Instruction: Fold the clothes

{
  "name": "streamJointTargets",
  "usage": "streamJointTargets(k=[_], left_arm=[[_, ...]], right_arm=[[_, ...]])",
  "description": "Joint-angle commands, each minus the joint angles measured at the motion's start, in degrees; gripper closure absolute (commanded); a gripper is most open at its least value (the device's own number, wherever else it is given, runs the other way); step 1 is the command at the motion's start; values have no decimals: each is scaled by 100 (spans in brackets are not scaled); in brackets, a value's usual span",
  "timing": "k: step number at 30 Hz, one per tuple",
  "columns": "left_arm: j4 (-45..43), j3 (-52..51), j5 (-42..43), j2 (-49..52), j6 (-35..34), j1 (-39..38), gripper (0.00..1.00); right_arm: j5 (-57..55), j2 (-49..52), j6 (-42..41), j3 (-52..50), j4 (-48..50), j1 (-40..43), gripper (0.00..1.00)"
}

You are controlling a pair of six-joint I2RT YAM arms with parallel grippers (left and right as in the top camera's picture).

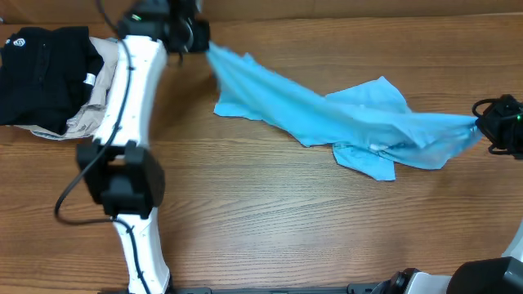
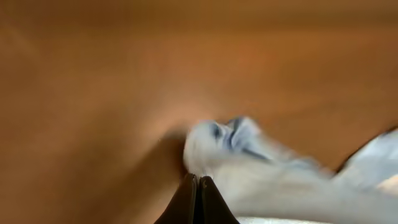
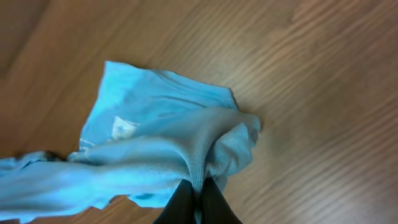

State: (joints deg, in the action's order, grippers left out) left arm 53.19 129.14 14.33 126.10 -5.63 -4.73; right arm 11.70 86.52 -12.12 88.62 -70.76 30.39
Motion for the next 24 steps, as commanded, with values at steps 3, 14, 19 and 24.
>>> streamJointTargets(k=[3, 14, 19, 24], left_arm=[[9, 1119, -343, -1043, 26, 66, 96], [-11, 1482, -949, -2179, 46, 66, 96], [-7, 1537, -1237, -2767, 46, 66, 96], [162, 1537, -1633, -3427, 55, 66, 96]], right_arm=[[188, -50, 22, 793, -55, 72, 96], [212, -48, 20, 4138, -1582, 625, 96], [208, -50, 22, 5711, -2157, 826, 96], [205, -66, 48, 6752, -2544, 1029, 96]])
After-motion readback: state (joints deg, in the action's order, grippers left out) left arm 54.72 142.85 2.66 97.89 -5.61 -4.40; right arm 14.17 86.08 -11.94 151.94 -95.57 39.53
